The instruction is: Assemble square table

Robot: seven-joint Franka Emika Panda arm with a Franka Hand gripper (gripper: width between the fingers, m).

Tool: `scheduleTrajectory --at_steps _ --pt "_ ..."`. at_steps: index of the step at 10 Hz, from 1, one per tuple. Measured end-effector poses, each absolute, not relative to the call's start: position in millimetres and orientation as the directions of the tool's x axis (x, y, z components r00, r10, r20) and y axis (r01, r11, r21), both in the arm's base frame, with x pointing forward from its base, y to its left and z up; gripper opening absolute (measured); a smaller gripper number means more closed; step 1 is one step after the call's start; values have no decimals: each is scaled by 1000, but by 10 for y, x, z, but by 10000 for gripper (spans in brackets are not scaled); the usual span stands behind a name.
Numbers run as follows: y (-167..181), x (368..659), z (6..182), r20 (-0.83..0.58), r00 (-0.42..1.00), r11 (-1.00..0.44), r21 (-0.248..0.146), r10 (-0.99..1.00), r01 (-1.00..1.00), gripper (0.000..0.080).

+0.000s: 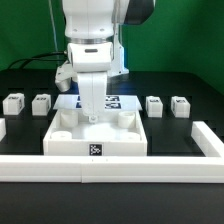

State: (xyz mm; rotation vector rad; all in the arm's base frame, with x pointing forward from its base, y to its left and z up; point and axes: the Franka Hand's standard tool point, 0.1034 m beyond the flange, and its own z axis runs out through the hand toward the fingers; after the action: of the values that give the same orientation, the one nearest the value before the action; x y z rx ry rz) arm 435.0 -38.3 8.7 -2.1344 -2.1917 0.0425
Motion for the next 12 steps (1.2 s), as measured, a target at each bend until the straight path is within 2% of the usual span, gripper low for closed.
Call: scheduleTrajectory --at_steps 2,9,12 --pt "-391 4364 93 38 -24 26 -73 999 997 61" --pt "-386 4369 95 38 -22 25 -72 999 997 61" --pt "-36 4575 91 51 54 -52 -57 997 997 61"
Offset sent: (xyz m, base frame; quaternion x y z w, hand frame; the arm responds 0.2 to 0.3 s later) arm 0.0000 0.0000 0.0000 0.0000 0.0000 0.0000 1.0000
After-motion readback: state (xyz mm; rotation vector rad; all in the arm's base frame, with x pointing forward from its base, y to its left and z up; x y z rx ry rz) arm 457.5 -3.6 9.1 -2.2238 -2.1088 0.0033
